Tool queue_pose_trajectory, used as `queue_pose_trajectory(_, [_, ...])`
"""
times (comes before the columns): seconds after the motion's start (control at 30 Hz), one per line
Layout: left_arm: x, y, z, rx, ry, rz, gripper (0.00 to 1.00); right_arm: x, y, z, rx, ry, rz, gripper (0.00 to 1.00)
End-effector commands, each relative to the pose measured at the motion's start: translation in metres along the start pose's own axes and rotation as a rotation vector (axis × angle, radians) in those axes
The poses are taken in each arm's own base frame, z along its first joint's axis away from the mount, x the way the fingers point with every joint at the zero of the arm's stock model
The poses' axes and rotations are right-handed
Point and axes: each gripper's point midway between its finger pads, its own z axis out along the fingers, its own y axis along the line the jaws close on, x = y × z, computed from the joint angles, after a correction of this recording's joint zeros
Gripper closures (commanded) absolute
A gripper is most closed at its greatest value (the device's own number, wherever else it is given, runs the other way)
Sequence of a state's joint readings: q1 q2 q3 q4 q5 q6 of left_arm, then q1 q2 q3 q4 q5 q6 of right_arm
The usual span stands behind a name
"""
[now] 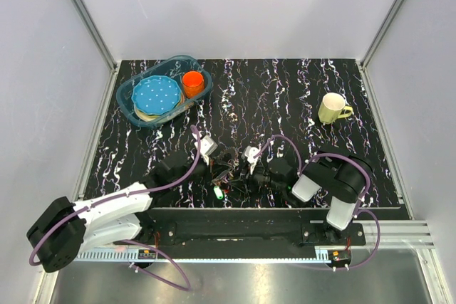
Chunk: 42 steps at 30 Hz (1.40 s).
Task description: Remove the keys from the keyring
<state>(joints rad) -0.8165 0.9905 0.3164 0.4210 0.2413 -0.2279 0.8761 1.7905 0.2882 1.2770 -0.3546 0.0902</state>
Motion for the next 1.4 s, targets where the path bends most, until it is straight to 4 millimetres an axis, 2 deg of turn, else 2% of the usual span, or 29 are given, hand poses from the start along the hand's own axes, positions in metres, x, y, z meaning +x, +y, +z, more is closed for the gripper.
queue_pose_trajectory(0.0, [-0.024, -0.002, 0.003, 0.006, -0.097, 0.017, 1.00, -0.073, 0.009, 0.010, -0.058, -0.268, -0.180, 0.55])
queue_pose_trajectory(0.2, [-0.022, -0.002, 0.004, 0.010, -0.093, 0.011, 1.00, -0.082, 0.009, 0.013, -0.056, -0.289, -0.190, 0.59])
queue_pose_trajectory(0.33, [-0.024, -0.003, 0.004, 0.013, -0.097, 0.006, 1.00, -0.083, 0.006, 0.011, -0.042, -0.292, -0.197, 0.69])
queue_pose_trajectory(0.57, [-0.027, -0.002, 0.002, 0.001, -0.111, 0.003, 1.00, -0.086, 0.007, 0.010, -0.041, -0.300, -0.199, 0.61])
queue_pose_trajectory(0.6, [-0.027, -0.002, 0.002, 0.001, -0.112, 0.002, 1.00, -0.086, 0.008, 0.010, -0.046, -0.301, -0.200, 0.63])
queue_pose_trajectory(0.73, [-0.029, -0.003, 0.001, 0.002, -0.120, 0.000, 1.00, -0.090, 0.008, 0.012, -0.048, -0.310, -0.205, 0.81])
queue_pose_trajectory(0.77, [-0.029, -0.003, 0.001, 0.002, -0.121, 0.001, 1.00, -0.093, 0.008, 0.011, -0.049, -0.317, -0.226, 0.90])
queue_pose_trajectory(0.83, [-0.028, -0.002, 0.000, 0.000, -0.123, -0.001, 1.00, -0.094, 0.010, 0.010, -0.055, -0.319, -0.241, 0.99])
queue_pose_trajectory(0.97, [-0.029, -0.002, 0.000, 0.001, -0.137, -0.012, 1.00, -0.099, 0.016, -0.002, -0.058, -0.337, -0.233, 1.00])
queue_pose_trajectory(1.03, [-0.031, -0.004, 0.001, 0.006, -0.141, -0.021, 1.00, -0.099, 0.010, -0.008, -0.007, -0.327, -0.177, 1.00])
queue_pose_trajectory(1.1, [-0.034, -0.004, 0.001, 0.002, -0.145, -0.028, 1.00, -0.111, 0.006, -0.017, 0.042, -0.338, -0.147, 1.00])
queue_pose_trajectory(1.13, [-0.037, -0.004, 0.002, 0.000, -0.147, -0.027, 1.00, -0.092, 0.002, -0.016, 0.060, -0.237, -0.120, 1.00])
queue_pose_trajectory(1.17, [-0.040, -0.004, 0.001, 0.000, -0.150, -0.021, 1.00, -0.117, 0.004, -0.018, 0.070, -0.266, -0.153, 1.00])
queue_pose_trajectory(1.2, [-0.043, -0.004, 0.002, -0.008, -0.138, -0.014, 0.99, -0.120, 0.002, -0.019, 0.084, -0.238, -0.155, 1.00])
queue_pose_trajectory(1.23, [-0.046, -0.003, 0.001, -0.018, -0.140, -0.009, 0.98, -0.104, -0.008, -0.021, 0.132, -0.135, -0.164, 1.00])
queue_pose_trajectory(1.27, [-0.050, -0.001, 0.000, -0.035, -0.148, -0.008, 0.96, -0.136, -0.008, -0.026, 0.159, -0.182, -0.214, 1.00])
queue_pose_trajectory(1.3, [-0.058, -0.001, -0.004, -0.041, -0.168, -0.005, 0.90, -0.144, -0.012, -0.030, 0.192, -0.170, -0.230, 1.00])
queue_pose_trajectory(1.33, [-0.066, -0.002, -0.006, -0.049, -0.191, -0.005, 0.86, -0.133, -0.019, -0.034, 0.231, -0.086, -0.224, 1.00])
queue_pose_trajectory(1.37, [-0.073, 0.000, -0.009, -0.068, -0.211, -0.010, 0.80, -0.161, -0.025, -0.040, 0.287, -0.115, -0.267, 1.00])
